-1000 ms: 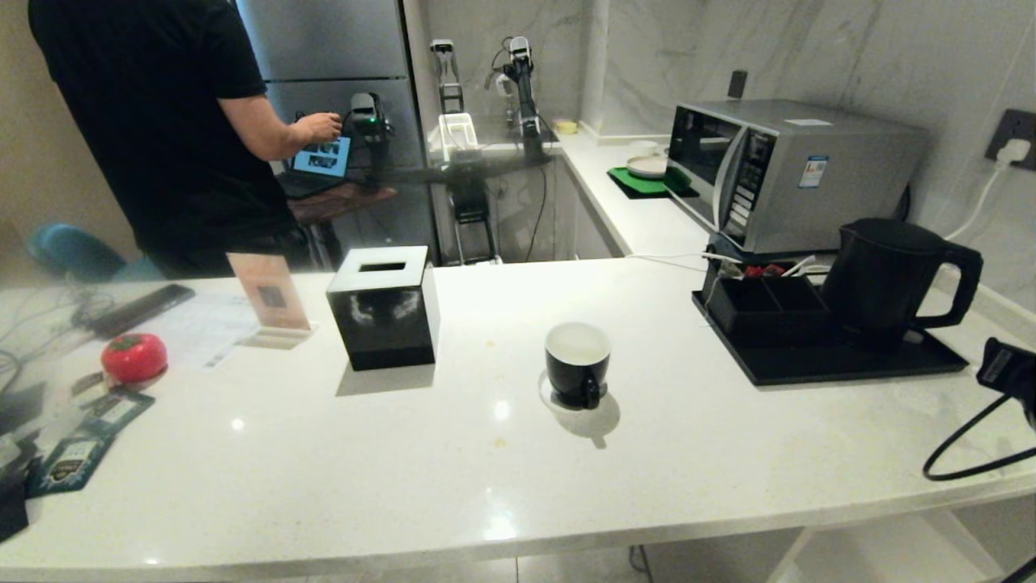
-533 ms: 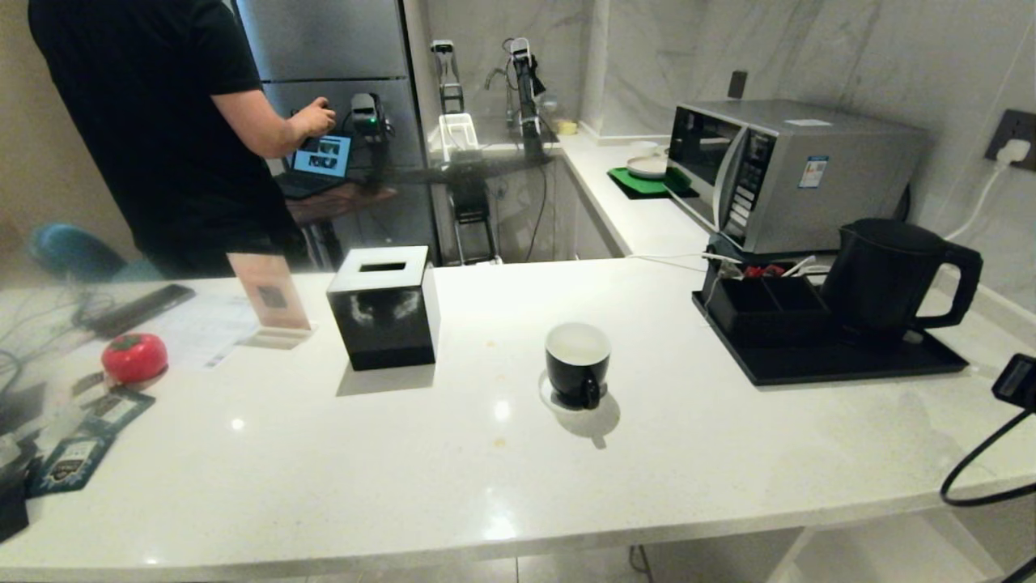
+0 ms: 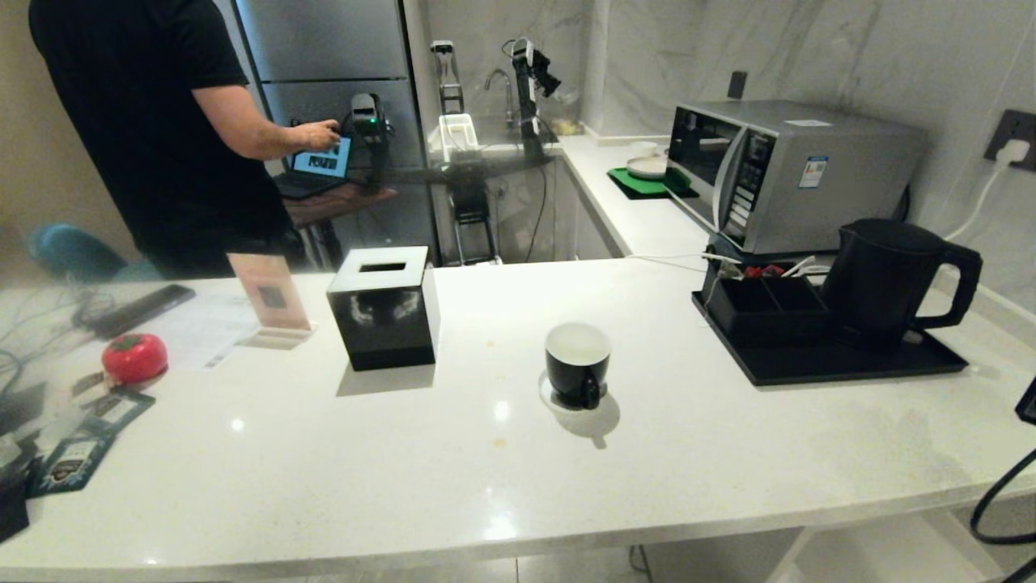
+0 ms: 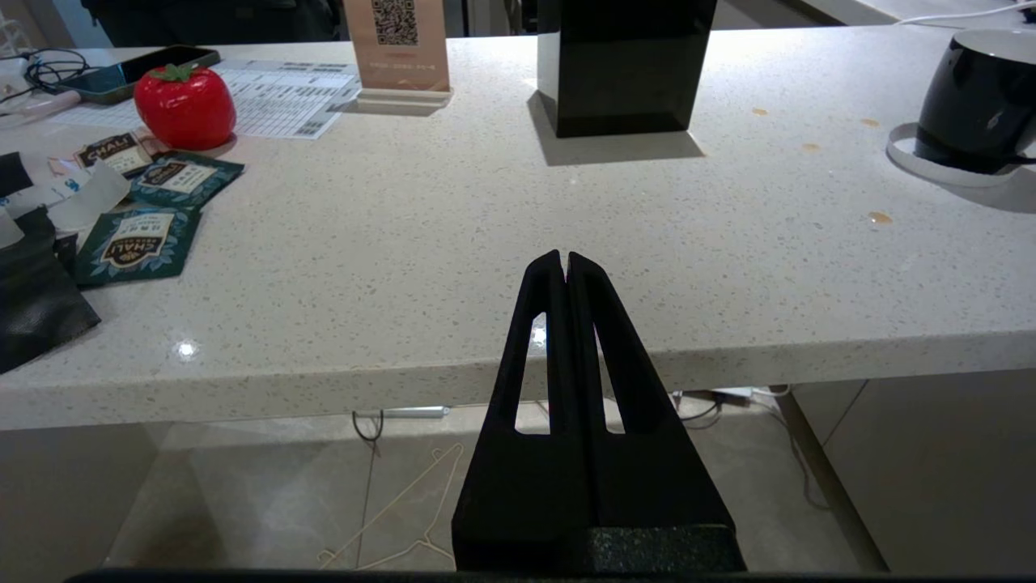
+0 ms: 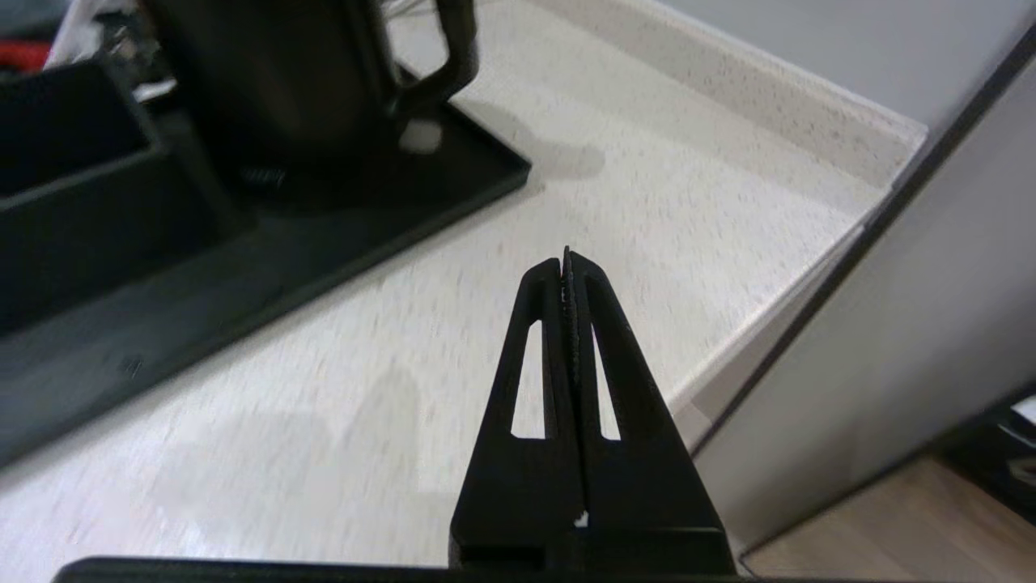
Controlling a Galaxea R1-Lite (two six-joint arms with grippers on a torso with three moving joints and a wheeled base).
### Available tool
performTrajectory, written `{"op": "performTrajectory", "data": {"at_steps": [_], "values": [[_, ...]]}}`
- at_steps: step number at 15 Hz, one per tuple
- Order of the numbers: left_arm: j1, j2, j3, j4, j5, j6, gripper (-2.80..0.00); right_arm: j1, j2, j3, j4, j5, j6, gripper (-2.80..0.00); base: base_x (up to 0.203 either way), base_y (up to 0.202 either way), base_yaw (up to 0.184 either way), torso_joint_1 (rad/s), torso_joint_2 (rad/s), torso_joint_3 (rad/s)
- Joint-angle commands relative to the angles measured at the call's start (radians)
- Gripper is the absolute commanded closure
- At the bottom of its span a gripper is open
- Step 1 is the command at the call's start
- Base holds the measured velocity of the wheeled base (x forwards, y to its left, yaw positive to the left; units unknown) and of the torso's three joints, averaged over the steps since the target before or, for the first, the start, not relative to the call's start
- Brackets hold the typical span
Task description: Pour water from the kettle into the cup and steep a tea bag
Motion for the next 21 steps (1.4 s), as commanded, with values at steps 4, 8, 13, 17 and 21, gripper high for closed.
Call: {"op": "performTrajectory", "data": {"at_steps": [4, 8, 13, 17, 21], "values": [[0.000, 0.002, 0.000, 0.000, 0.000, -0.001, 0.00, 0.053, -0.217, 0.060, 0.124, -0.001, -0.050, 0.00, 0.000, 0.000, 0.000, 0.000, 0.00, 0.000], [0.000, 0.002, 0.000, 0.000, 0.000, -0.001, 0.00, 0.163, -0.399, 0.137, 0.203, -0.002, -0.082, 0.00, 0.000, 0.000, 0.000, 0.000, 0.00, 0.000], [0.000, 0.002, 0.000, 0.000, 0.000, -0.001, 0.00, 0.307, -0.800, 0.240, 0.424, -0.002, -0.142, 0.00, 0.000, 0.000, 0.000, 0.000, 0.00, 0.000], [0.000, 0.002, 0.000, 0.000, 0.000, -0.001, 0.00, 0.386, -1.213, 0.259, 0.770, 0.016, -0.199, 0.00, 0.000, 0.000, 0.000, 0.000, 0.00, 0.000], [0.000, 0.002, 0.000, 0.000, 0.000, -0.001, 0.00, 0.407, -1.602, 0.254, 1.121, 0.171, -0.277, 0.00, 0.000, 0.000, 0.000, 0.000, 0.00, 0.000]]}}
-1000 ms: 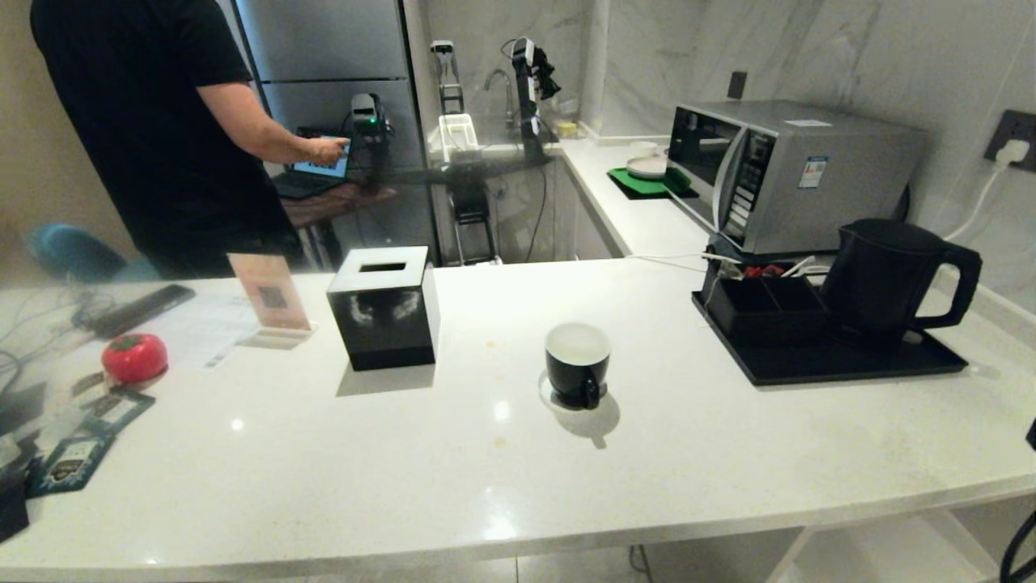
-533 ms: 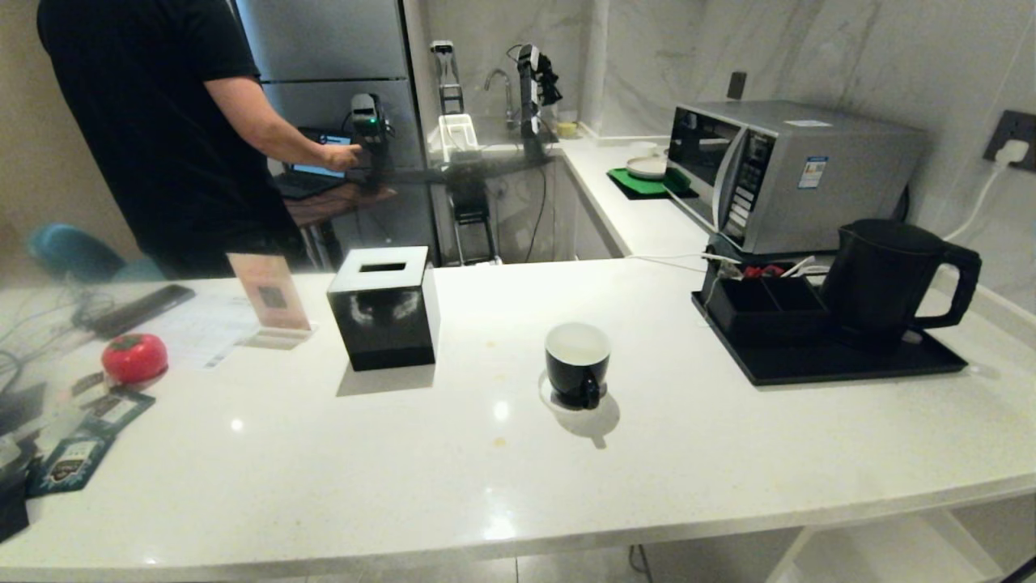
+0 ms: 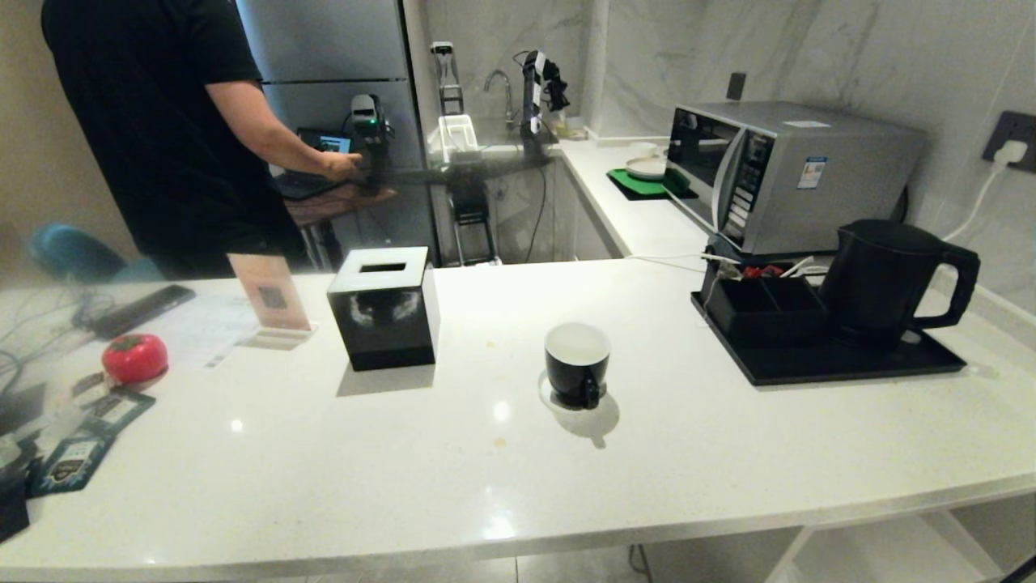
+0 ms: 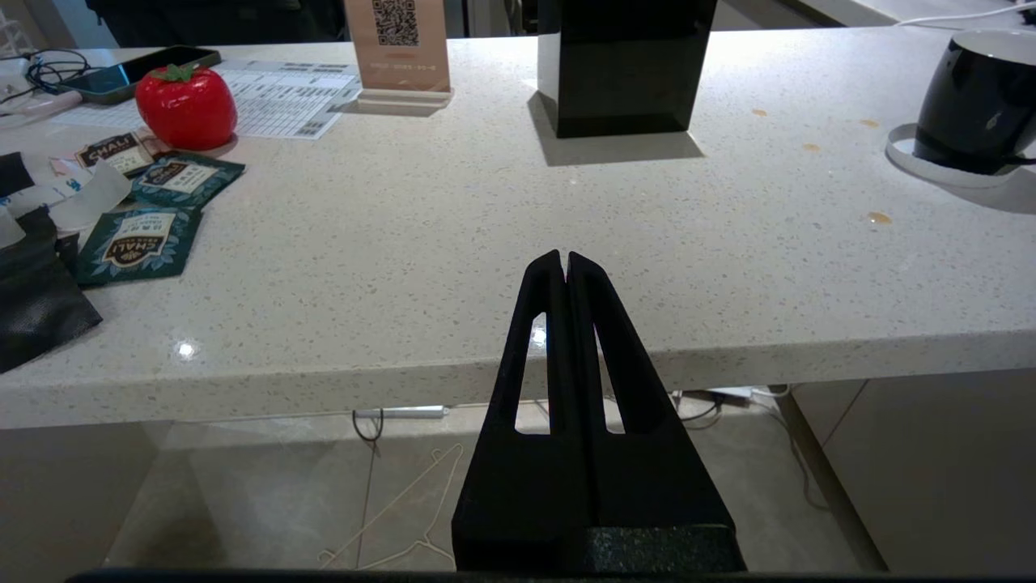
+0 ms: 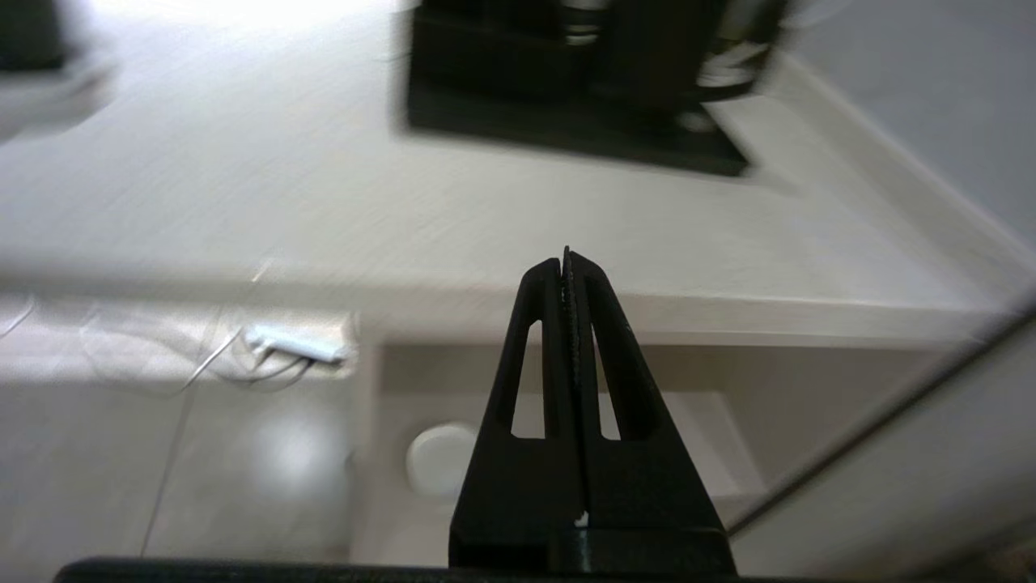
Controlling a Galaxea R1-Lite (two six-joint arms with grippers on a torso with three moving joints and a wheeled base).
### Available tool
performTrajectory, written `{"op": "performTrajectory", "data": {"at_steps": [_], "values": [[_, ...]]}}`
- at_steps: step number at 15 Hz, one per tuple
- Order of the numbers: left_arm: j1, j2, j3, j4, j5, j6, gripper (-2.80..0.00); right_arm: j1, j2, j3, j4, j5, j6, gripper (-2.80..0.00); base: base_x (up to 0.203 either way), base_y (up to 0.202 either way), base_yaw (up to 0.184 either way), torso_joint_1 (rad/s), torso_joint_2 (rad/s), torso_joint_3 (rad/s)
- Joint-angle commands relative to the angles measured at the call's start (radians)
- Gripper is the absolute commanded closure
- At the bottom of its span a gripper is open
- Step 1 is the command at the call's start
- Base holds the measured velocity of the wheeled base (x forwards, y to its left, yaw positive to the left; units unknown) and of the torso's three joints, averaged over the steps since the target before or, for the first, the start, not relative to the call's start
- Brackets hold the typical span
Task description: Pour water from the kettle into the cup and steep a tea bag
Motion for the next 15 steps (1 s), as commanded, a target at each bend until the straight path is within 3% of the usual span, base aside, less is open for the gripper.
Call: {"op": "performTrajectory", "data": {"at_steps": [1, 4, 15], "values": [[0.000, 0.002, 0.000, -0.001, 0.001, 0.000, 0.00, 0.008, -0.193, -0.002, 0.145, 0.071, -0.014, 0.00, 0.000, 0.000, 0.000, 0.000, 0.00, 0.000], [0.000, 0.002, 0.000, -0.001, 0.001, 0.000, 0.00, 0.011, -0.197, 0.010, 0.178, 0.100, 0.173, 0.00, 0.000, 0.000, 0.000, 0.000, 0.00, 0.000], [0.000, 0.002, 0.000, -0.001, 0.001, 0.000, 0.00, 0.011, -0.197, 0.014, 0.171, 0.100, 0.177, 0.00, 0.000, 0.000, 0.000, 0.000, 0.00, 0.000]]}}
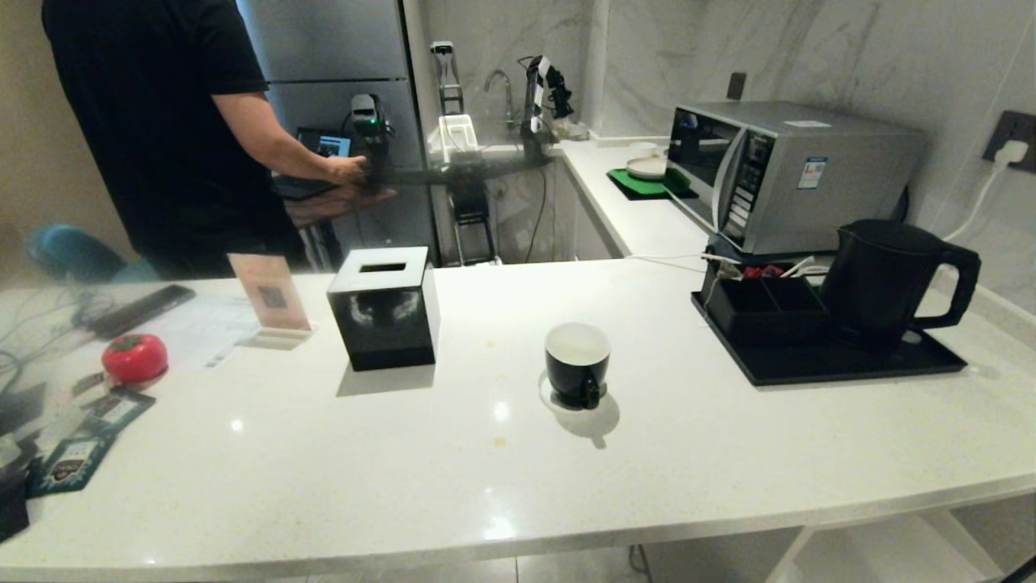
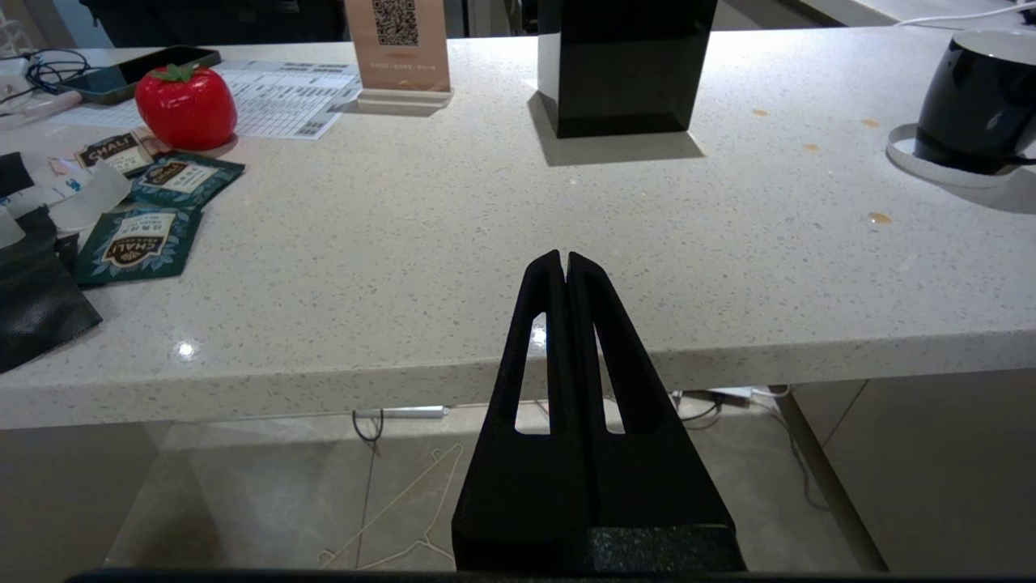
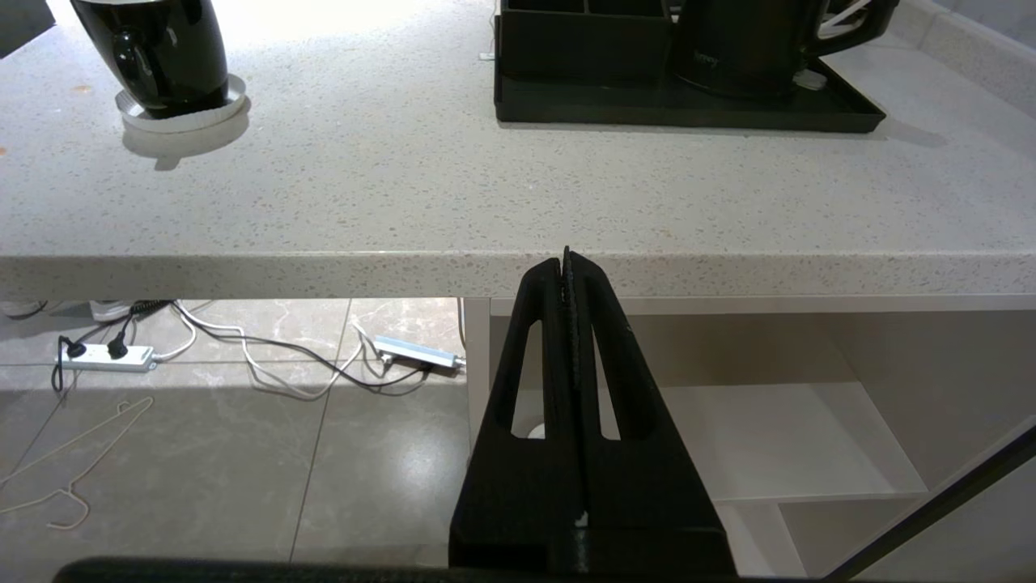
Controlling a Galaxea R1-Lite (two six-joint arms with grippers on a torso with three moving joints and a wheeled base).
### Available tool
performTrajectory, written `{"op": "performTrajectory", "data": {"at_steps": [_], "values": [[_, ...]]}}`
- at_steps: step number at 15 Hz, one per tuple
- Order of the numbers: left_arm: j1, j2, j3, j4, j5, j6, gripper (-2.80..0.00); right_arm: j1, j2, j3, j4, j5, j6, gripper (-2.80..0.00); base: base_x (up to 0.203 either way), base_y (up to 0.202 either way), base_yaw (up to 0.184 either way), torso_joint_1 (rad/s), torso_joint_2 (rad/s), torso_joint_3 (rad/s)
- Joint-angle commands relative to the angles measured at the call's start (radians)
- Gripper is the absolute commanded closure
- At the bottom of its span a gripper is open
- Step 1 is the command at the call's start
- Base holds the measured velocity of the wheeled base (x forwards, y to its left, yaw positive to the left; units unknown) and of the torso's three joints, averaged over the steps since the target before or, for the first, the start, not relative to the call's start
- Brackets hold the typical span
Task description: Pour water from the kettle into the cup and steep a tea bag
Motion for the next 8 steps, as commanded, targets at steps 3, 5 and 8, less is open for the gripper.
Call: {"op": "performTrajectory", "data": {"at_steps": [3, 5, 8], "values": [[0.000, 0.002, 0.000, 0.000, 0.001, 0.000, 0.00, 0.000, 0.003, 0.000, 0.000, 0.000, -0.001, 0.00, 0.000, 0.000, 0.000, 0.000, 0.00, 0.000], [0.000, 0.002, 0.000, 0.000, 0.001, 0.000, 0.00, 0.001, 0.003, 0.000, 0.000, 0.000, -0.001, 0.00, 0.000, 0.000, 0.000, 0.000, 0.00, 0.000], [0.000, 0.002, 0.000, 0.000, 0.001, 0.000, 0.00, 0.001, 0.003, 0.002, -0.004, 0.000, 0.000, 0.00, 0.000, 0.000, 0.000, 0.000, 0.00, 0.000]]}}
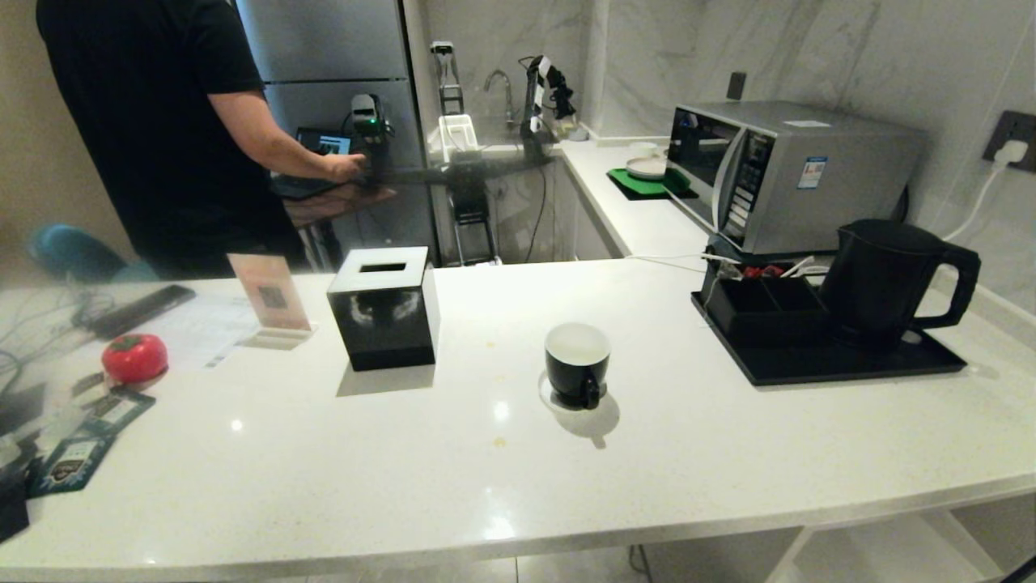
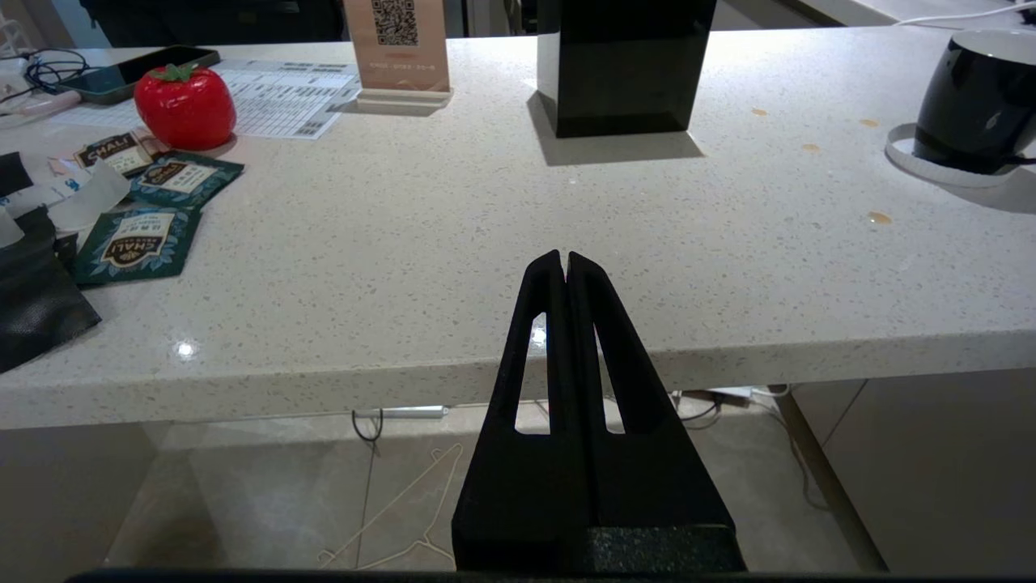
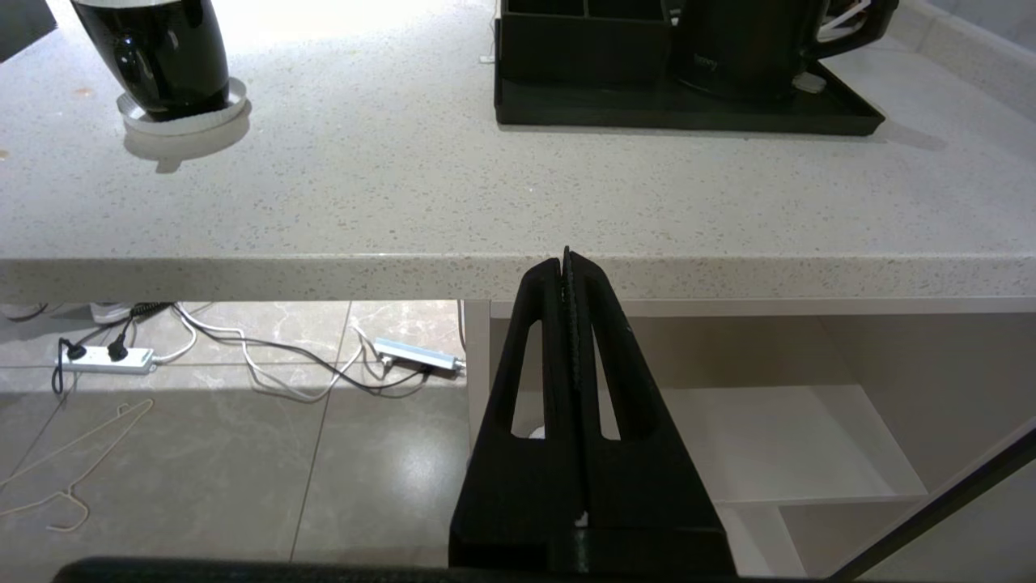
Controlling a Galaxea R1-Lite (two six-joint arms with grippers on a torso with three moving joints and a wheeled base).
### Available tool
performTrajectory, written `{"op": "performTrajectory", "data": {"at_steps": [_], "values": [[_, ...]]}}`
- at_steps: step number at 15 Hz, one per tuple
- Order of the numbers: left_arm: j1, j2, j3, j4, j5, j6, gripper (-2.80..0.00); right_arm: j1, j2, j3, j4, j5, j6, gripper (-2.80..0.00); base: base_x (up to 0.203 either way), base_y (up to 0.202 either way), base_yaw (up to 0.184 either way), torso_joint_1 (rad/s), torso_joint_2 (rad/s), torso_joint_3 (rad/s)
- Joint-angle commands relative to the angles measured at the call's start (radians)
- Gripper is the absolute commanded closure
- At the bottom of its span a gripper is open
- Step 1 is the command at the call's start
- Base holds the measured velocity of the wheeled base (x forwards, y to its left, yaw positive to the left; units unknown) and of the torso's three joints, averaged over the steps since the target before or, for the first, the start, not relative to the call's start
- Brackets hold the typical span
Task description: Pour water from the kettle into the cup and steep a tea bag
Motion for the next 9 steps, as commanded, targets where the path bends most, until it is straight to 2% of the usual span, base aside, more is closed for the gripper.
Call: {"op": "performTrajectory", "data": {"at_steps": [1, 9], "values": [[0.000, 0.002, 0.000, 0.000, 0.001, 0.000, 0.00, 0.000, 0.003, 0.001, -0.001, 0.000, 0.000, 0.00, 0.000, 0.000, 0.000, 0.000, 0.00, 0.000], [0.000, 0.002, 0.000, 0.000, 0.001, 0.000, 0.00, 0.000, 0.117, -0.006, -0.014, -0.003, -0.001, 0.00, 0.000, 0.000, 0.000, 0.000, 0.00, 0.000]]}}
